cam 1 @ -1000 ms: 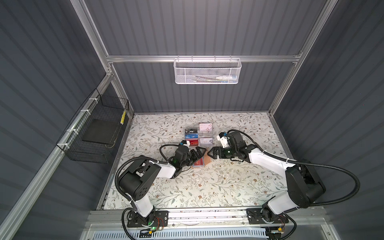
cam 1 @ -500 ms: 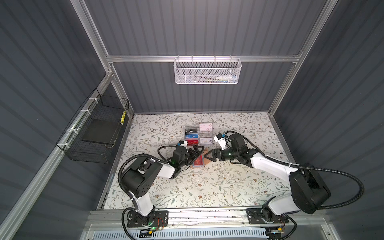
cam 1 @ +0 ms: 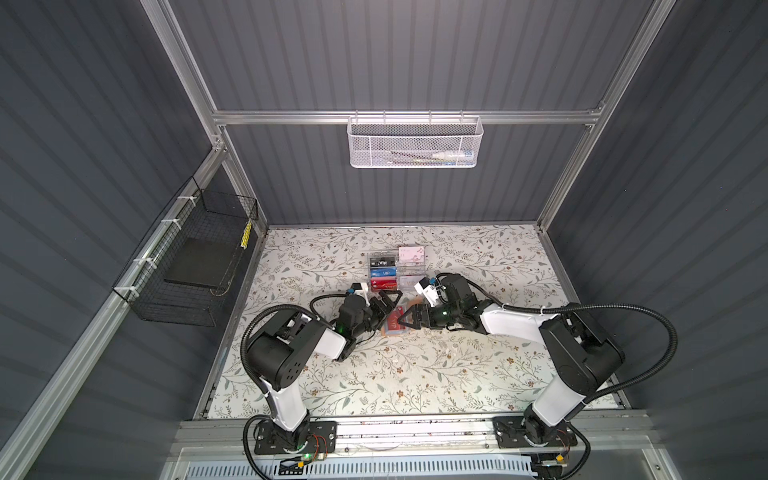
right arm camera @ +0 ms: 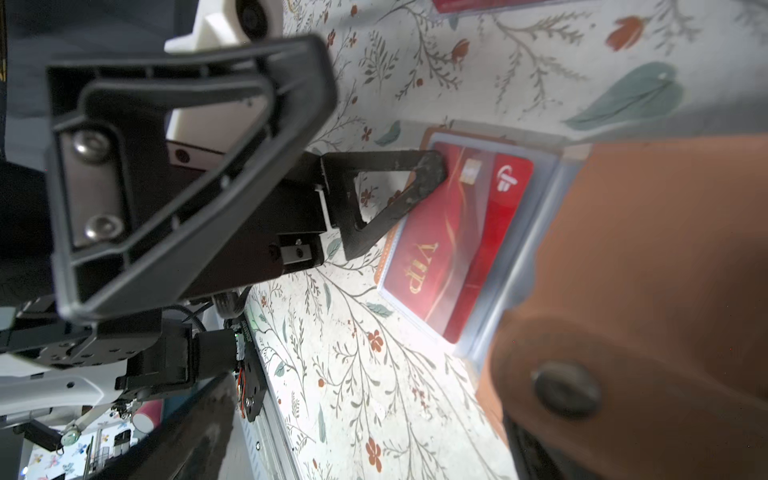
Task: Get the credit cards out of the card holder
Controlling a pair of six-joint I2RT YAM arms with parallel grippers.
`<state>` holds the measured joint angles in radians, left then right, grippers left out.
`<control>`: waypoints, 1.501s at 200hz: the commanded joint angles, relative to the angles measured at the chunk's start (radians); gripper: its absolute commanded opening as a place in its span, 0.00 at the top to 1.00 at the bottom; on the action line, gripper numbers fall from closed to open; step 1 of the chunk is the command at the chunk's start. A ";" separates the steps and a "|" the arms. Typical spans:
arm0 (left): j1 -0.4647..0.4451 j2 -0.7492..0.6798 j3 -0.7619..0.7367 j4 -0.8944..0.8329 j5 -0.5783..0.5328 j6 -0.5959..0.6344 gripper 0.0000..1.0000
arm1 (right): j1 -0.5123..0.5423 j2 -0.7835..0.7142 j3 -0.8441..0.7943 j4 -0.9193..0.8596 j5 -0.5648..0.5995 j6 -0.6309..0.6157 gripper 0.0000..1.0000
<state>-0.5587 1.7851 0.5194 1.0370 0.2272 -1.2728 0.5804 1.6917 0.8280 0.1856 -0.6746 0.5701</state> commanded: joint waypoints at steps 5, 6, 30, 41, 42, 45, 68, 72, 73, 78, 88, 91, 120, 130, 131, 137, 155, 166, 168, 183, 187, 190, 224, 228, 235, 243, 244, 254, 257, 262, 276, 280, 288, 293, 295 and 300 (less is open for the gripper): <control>0.015 0.035 -0.029 -0.045 0.013 -0.010 0.00 | -0.035 0.047 0.016 0.033 0.017 0.047 0.01; 0.014 0.034 -0.029 -0.045 0.013 -0.009 0.00 | -0.035 0.050 0.016 0.034 0.017 0.048 0.01; 0.019 0.039 -0.036 -0.034 0.019 -0.011 0.00 | -0.048 0.100 0.022 0.076 -0.019 0.078 0.01; 0.022 0.041 -0.039 -0.030 0.020 -0.011 0.00 | -0.051 0.120 0.025 0.093 -0.028 0.089 0.01; 0.022 0.041 -0.040 -0.029 0.021 -0.011 0.00 | -0.052 0.121 0.026 0.094 -0.029 0.089 0.01; 0.023 0.041 -0.041 -0.029 0.021 -0.011 0.00 | -0.052 0.126 0.026 0.098 -0.031 0.091 0.01; 0.025 0.045 -0.044 -0.025 0.026 -0.011 0.00 | -0.053 0.148 0.036 0.121 -0.054 0.098 0.03; 0.027 0.047 -0.044 -0.024 0.027 -0.011 0.00 | -0.053 0.150 0.035 0.128 -0.058 0.100 0.04; 0.027 0.047 -0.044 -0.023 0.027 -0.011 0.00 | -0.053 0.151 0.035 0.129 -0.060 0.101 0.04; 0.026 0.048 -0.045 -0.021 0.026 -0.011 0.00 | -0.053 0.151 0.036 0.134 -0.065 0.103 0.06; 0.028 0.050 -0.047 -0.018 0.028 -0.011 0.00 | -0.053 0.151 0.032 0.154 -0.076 0.107 0.08; 0.029 0.052 -0.047 -0.016 0.028 -0.011 0.00 | -0.053 0.150 0.030 0.162 -0.082 0.109 0.09; 0.033 0.063 -0.052 -0.003 0.035 -0.012 0.00 | -0.053 0.161 0.023 0.225 -0.125 0.135 0.16; 0.034 0.066 -0.057 0.005 0.037 -0.015 0.00 | -0.053 0.171 0.025 0.242 -0.135 0.145 0.20; 0.035 0.066 -0.057 0.006 0.038 -0.015 0.00 | -0.054 0.172 0.025 0.244 -0.135 0.146 0.20; 0.037 0.068 -0.061 0.011 0.037 -0.017 0.00 | -0.054 0.179 0.027 0.252 -0.142 0.153 0.21; 0.046 0.070 -0.073 0.024 0.041 -0.019 0.00 | -0.053 0.202 0.033 0.268 -0.148 0.168 0.25; 0.052 0.072 -0.077 0.030 0.046 -0.020 0.00 | -0.053 0.219 0.035 0.279 -0.155 0.177 0.28; 0.052 0.072 -0.078 0.032 0.047 -0.019 0.00 | -0.053 0.221 0.036 0.281 -0.156 0.179 0.29; 0.056 0.073 -0.085 0.037 0.050 -0.021 0.00 | -0.054 0.237 0.041 0.293 -0.160 0.188 0.32; 0.056 0.075 -0.086 0.039 0.051 -0.021 0.00 | -0.053 0.240 0.042 0.295 -0.160 0.190 0.33; 0.056 0.076 -0.086 0.041 0.051 -0.021 0.00 | -0.053 0.242 0.043 0.296 -0.160 0.192 0.33; 0.060 0.094 -0.096 0.063 0.060 -0.023 0.00 | -0.054 0.277 0.052 0.327 -0.171 0.216 0.40; 0.060 0.098 -0.097 0.068 0.061 -0.024 0.00 | -0.053 0.280 0.050 0.335 -0.174 0.222 0.40; 0.060 0.104 -0.098 0.076 0.062 -0.025 0.00 | -0.053 0.287 0.049 0.349 -0.180 0.231 0.41; 0.060 0.113 -0.099 0.085 0.065 -0.027 0.00 | -0.054 0.292 0.049 0.361 -0.184 0.239 0.41; 0.060 0.115 -0.098 0.086 0.065 -0.028 0.00 | -0.053 0.294 0.050 0.361 -0.184 0.239 0.41; 0.060 0.129 -0.102 0.103 0.066 -0.033 0.00 | -0.054 0.298 0.052 0.370 -0.186 0.243 0.42; 0.060 0.133 -0.102 0.109 0.067 -0.035 0.00 | -0.053 0.298 0.051 0.372 -0.186 0.244 0.42; 0.061 0.139 -0.103 0.117 0.069 -0.037 0.00 | -0.054 0.301 0.052 0.375 -0.187 0.245 0.43; 0.060 0.159 -0.104 0.140 0.072 -0.044 0.00 | -0.055 0.305 0.050 0.399 -0.195 0.257 0.45; 0.061 0.163 -0.104 0.147 0.073 -0.047 0.00 | -0.054 0.307 0.048 0.408 -0.198 0.261 0.45; 0.061 0.173 -0.104 0.159 0.075 -0.051 0.00 | -0.054 0.309 0.044 0.426 -0.201 0.269 0.46; 0.062 0.178 -0.103 0.166 0.077 -0.054 0.00 | -0.054 0.308 0.043 0.438 -0.204 0.275 0.47; 0.062 0.180 -0.105 0.168 0.077 -0.053 0.00 | -0.054 0.310 0.041 0.442 -0.205 0.276 0.47; 0.062 0.182 -0.105 0.173 0.078 -0.054 0.00 | -0.055 0.310 0.040 0.453 -0.208 0.283 0.48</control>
<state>-0.5007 1.9030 0.4511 1.3243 0.2897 -1.3079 0.5240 1.9766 0.8650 0.5541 -0.8501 0.8215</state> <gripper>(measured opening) 0.998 0.535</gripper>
